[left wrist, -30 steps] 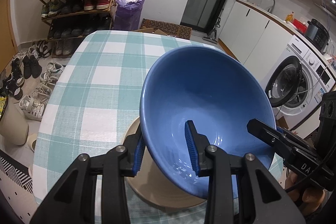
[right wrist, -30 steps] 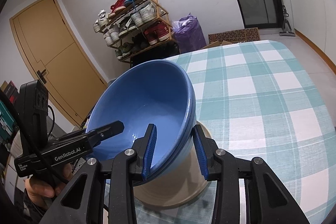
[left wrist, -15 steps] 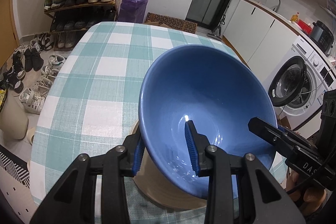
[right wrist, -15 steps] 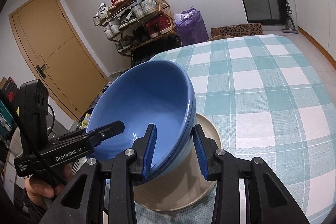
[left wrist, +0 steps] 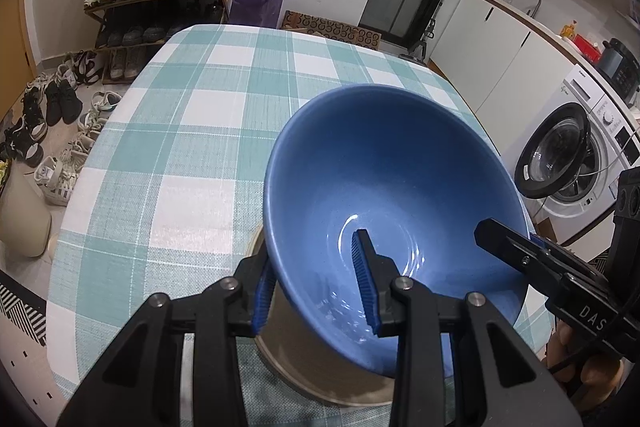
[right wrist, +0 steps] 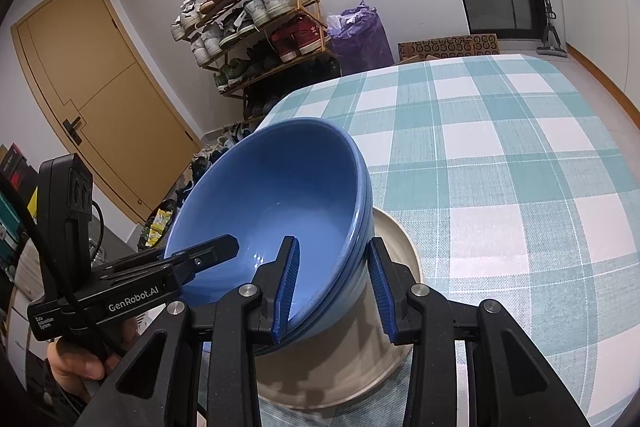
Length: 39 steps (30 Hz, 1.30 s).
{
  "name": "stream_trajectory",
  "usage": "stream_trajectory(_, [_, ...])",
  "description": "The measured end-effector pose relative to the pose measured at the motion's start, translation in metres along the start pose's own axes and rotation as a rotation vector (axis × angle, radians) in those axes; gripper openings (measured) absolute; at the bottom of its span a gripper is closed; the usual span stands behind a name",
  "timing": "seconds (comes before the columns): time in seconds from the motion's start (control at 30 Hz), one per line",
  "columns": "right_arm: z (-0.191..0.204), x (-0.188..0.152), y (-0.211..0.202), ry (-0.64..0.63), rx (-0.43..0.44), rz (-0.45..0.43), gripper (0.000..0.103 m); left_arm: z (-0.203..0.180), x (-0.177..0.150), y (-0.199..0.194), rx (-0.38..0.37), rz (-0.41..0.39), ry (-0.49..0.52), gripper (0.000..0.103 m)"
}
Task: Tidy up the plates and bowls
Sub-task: 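Lift the bowl stack with both grippers and carry it over the beige plates, then lower the bowl stack onto the beige plates and open both grippers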
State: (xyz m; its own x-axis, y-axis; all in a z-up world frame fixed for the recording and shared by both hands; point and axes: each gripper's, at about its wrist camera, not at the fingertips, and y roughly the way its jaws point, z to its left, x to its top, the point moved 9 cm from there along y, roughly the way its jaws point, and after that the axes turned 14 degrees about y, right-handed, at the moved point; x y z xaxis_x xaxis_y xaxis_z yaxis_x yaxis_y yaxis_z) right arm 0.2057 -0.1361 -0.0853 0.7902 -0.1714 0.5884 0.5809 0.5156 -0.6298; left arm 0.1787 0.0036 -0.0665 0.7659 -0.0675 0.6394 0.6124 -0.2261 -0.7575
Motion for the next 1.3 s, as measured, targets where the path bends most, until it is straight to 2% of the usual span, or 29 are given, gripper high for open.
stream_trajectory(0.67, [-0.007, 0.010, 0.011, 0.028, 0.003, 0.002, 0.036, 0.004, 0.005, 0.007, -0.007, -0.005, -0.004, 0.035])
stream_trajectory(0.8, [-0.007, 0.012, 0.012, 0.035, 0.013, 0.004, 0.037, 0.003, 0.005, 0.008, -0.015, -0.007, 0.002, 0.038])
stream_trajectory(0.97, [-0.008, 0.015, 0.013, 0.048, 0.034, 0.013, 0.039, 0.002, 0.005, 0.008, -0.013, -0.022, 0.010, 0.048])
stream_trajectory(1.1, [-0.010, 0.015, 0.011, 0.043, 0.048, 0.013, 0.049, -0.001, 0.005, 0.004, 0.011, -0.035, 0.044, 0.056])
stream_trajectory(1.17, [-0.011, 0.015, 0.008, 0.040, 0.052, 0.011, 0.051, 0.000, 0.005, 0.001, 0.028, -0.044, 0.059, 0.058])
stream_trajectory(1.2, [-0.012, 0.015, 0.007, 0.034, 0.053, 0.012, 0.056, -0.001, 0.004, -0.002, 0.033, -0.050, 0.067, 0.059])
stream_trajectory(1.23, [-0.012, 0.015, 0.006, 0.024, 0.054, 0.013, 0.069, -0.001, 0.004, -0.003, 0.034, -0.053, 0.070, 0.060])
stream_trajectory(1.3, [-0.012, 0.015, 0.002, -0.003, 0.063, 0.008, 0.087, 0.000, 0.003, -0.007, 0.044, -0.064, 0.078, 0.066])
